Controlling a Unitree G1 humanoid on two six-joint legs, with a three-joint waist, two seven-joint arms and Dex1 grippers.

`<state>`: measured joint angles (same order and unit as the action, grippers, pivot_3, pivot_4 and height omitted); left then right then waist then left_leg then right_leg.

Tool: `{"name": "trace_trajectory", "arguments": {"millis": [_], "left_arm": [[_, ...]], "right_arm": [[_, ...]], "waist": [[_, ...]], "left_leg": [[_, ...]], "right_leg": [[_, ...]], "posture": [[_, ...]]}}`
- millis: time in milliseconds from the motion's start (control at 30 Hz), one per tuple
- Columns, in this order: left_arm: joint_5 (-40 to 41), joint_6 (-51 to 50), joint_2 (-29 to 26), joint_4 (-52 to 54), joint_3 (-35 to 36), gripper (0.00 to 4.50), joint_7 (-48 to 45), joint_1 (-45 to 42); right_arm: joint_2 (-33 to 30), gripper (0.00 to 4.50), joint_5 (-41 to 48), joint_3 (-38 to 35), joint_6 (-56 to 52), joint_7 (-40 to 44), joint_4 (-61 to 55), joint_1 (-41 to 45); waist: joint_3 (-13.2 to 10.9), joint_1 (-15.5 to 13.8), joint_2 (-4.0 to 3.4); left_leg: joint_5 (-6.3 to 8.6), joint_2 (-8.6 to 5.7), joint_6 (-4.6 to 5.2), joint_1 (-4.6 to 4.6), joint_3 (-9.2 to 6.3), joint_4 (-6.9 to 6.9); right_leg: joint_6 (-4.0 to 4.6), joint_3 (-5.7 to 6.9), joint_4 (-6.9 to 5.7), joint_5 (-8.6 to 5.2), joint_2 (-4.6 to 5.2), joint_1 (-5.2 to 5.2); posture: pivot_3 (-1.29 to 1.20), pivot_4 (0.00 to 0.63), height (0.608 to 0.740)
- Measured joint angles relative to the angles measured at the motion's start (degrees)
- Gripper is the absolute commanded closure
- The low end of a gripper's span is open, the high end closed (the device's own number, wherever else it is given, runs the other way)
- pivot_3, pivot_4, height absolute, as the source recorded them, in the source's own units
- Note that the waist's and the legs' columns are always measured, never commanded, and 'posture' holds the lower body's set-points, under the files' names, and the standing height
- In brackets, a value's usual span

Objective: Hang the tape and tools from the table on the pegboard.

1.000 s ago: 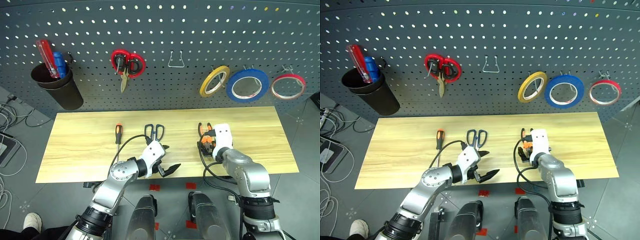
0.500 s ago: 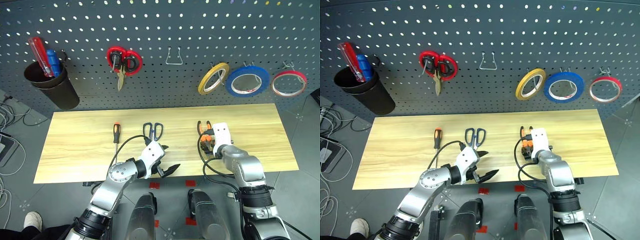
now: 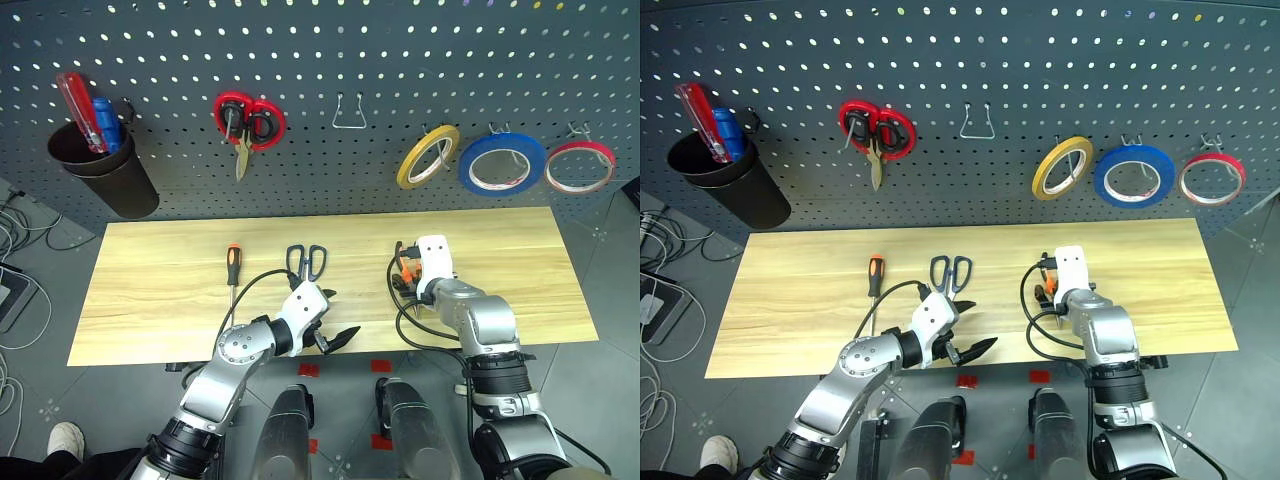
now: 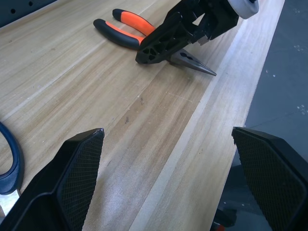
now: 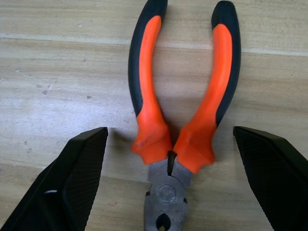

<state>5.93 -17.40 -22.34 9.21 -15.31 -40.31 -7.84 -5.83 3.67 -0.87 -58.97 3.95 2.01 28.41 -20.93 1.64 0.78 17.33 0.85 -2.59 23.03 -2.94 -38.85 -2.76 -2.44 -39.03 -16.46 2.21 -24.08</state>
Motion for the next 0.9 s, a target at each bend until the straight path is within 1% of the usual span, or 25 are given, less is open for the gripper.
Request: {"name": "trace_trajectory", "arguments": {"millis": [367, 467, 633, 667, 900], "left_arm": [[0.06, -0.05, 0.22, 0.01, 0.0, 0.0, 1.09, -0.86], [0.06, -0.05, 0.3, 0.0, 0.0, 0.0, 1.16, -0.87], [0.06, -0.02, 0.49, -0.01, 0.0, 0.0, 1.23, -0.98], [0.06, -0.02, 0.5, -0.02, 0.0, 0.0, 1.23, -1.1], [0.06, 0.09, 0.56, -0.09, 0.0, 0.0, 1.23, -1.77]], "right_arm": [[-1.24, 0.02, -0.24, 0.73, 1.21, 0.99, 2.93, 1.81], [-1.21, 0.62, -0.25, 0.59, 1.31, 0.86, 3.36, 2.14], [-1.21, 2.3, -0.17, 0.0, 1.83, 0.99, 3.82, 2.23], [-1.2, 2.39, -0.16, -0.07, 1.86, 1.03, 3.87, 2.25], [-2.12, 2.39, -0.17, 0.29, 2.62, 2.22, 4.07, 2.33]], "waist": [[-0.04, -0.01, 0.07], [-0.04, -0.01, 0.08], [-0.05, 0.01, 0.08], [-0.05, 0.01, 0.08], [-0.05, 0.03, 0.08]], "left_leg": [[0.0, 0.01, 0.0, -0.01, -0.01, 0.01], [0.0, 0.02, 0.0, -0.01, -0.01, 0.02], [0.0, 0.03, 0.0, -0.01, -0.01, 0.05], [0.0, 0.04, -0.01, -0.01, -0.01, 0.05], [-0.01, 0.05, -0.01, 0.0, -0.01, 0.06]], "right_leg": [[0.0, 0.01, 0.02, 0.0, 0.0, 0.01], [0.0, 0.01, 0.02, 0.0, 0.0, 0.01], [-0.01, 0.01, 0.04, 0.0, 0.0, 0.0], [-0.01, 0.01, 0.04, 0.0, 0.0, 0.0], [-0.01, 0.01, 0.05, 0.0, 0.0, 0.0]], "posture": [[0.11, 0.424, 0.74], [0.11, 0.419, 0.74], [0.11, 0.417, 0.74], [0.11, 0.415, 0.74], [0.1, 0.395, 0.74]]}}
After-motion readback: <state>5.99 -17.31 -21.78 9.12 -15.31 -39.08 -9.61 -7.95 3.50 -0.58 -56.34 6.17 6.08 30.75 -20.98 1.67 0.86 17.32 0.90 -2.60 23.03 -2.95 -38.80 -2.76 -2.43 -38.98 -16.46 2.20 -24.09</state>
